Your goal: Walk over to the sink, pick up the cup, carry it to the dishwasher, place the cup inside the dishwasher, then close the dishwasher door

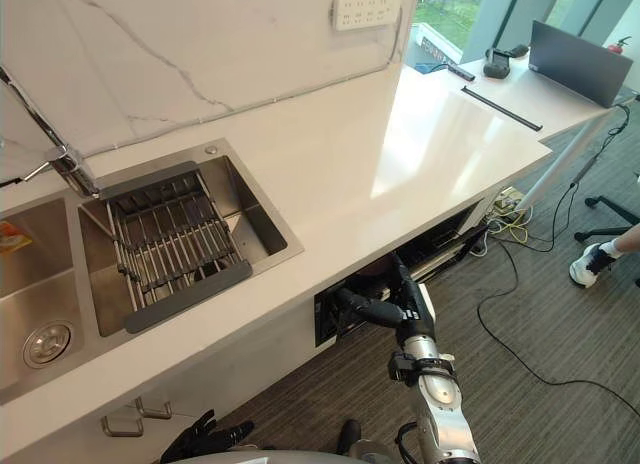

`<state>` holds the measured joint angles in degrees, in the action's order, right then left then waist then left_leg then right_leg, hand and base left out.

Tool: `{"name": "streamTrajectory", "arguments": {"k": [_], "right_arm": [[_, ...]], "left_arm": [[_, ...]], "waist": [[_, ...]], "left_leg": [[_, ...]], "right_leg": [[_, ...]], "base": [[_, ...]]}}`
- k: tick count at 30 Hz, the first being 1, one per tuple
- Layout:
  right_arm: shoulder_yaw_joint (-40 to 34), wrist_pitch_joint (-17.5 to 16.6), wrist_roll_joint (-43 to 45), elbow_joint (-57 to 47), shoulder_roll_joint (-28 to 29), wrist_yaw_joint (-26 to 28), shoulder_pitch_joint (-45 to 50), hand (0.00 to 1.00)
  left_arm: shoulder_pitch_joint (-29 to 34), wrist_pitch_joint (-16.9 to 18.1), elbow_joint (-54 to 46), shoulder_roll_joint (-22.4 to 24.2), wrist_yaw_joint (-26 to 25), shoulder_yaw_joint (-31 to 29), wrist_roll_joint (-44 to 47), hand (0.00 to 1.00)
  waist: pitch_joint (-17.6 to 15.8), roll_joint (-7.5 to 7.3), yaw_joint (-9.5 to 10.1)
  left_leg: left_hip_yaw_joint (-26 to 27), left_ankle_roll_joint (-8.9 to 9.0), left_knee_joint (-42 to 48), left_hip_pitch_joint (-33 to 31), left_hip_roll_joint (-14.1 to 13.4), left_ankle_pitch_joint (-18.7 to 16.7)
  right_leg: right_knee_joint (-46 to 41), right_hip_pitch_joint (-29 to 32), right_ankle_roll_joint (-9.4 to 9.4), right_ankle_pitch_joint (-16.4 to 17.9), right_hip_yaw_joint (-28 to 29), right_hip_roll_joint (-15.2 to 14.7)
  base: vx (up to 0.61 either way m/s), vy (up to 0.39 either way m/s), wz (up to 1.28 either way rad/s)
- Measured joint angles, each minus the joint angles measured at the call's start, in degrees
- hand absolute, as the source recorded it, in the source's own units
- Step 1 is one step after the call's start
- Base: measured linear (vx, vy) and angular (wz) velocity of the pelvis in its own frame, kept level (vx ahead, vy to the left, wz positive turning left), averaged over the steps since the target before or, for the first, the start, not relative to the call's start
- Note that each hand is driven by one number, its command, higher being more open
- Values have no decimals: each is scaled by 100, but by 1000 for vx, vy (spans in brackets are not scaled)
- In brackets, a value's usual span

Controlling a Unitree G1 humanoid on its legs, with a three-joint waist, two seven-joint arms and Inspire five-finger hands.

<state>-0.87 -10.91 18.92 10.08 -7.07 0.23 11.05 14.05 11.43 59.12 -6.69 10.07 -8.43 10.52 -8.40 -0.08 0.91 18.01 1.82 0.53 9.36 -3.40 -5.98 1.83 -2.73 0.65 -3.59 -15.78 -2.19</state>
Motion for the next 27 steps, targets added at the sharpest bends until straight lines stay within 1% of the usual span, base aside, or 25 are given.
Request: {"name": "streamTrajectory", "arguments": {"k": [5,8,11,16,20,23,24,27], "right_arm": [[-160,-64,15,-379,273,-227,308,100],[-150,-64,47,-366,456,-414,459,100],[-146,-64,300,-184,655,-514,549,100],[-144,-64,688,589,871,-468,548,100],[-116,-66,940,914,986,-383,529,100],[-113,-82,1249,1104,999,-347,497,100],[-112,-106,1430,1273,999,-256,434,100],[-112,-155,1665,1536,999,-70,270,100]], "left_arm": [[83,26,-23,26,-23,-3,160,100],[85,26,-25,41,-41,-3,182,100],[105,21,-29,60,-106,-3,189,100],[143,-5,-31,68,-115,-1,190,100],[146,-33,-47,68,-120,1,195,100],[130,-59,-82,72,-134,6,209,100],[130,-64,-99,73,-140,16,283,100],[131,-73,-101,73,-154,36,354,100]], "waist": [[15,13,-38],[26,26,-37],[80,47,-33],[270,48,-8],[301,43,13],[304,39,95],[308,32,130],[312,29,149]], "left_leg": [[136,30,52,-11,-56,-79],[169,41,58,-11,-74,-90],[209,46,51,-11,-77,-97],[280,53,40,-12,-58,-104],[292,50,51,-28,-41,-106],[294,38,77,-40,-36,-117],[291,32,94,-57,-35,-124],[283,26,114,-91,-33,-127]], "right_leg": [[-111,79,-17,64,100,26],[-109,86,-22,72,112,38],[-108,86,-13,80,105,32],[-108,78,32,111,66,-8],[-126,73,56,127,11,-49],[-149,75,66,136,-6,-67],[-157,85,67,137,-17,-75],[-182,115,67,138,-40,-89]], "base": [[-21,-11,-12],[-6,-10,-4],[0,0,0],[12,14,3],[-7,14,8],[-29,1,4],[-40,-4,5],[-44,-7,5]]}}
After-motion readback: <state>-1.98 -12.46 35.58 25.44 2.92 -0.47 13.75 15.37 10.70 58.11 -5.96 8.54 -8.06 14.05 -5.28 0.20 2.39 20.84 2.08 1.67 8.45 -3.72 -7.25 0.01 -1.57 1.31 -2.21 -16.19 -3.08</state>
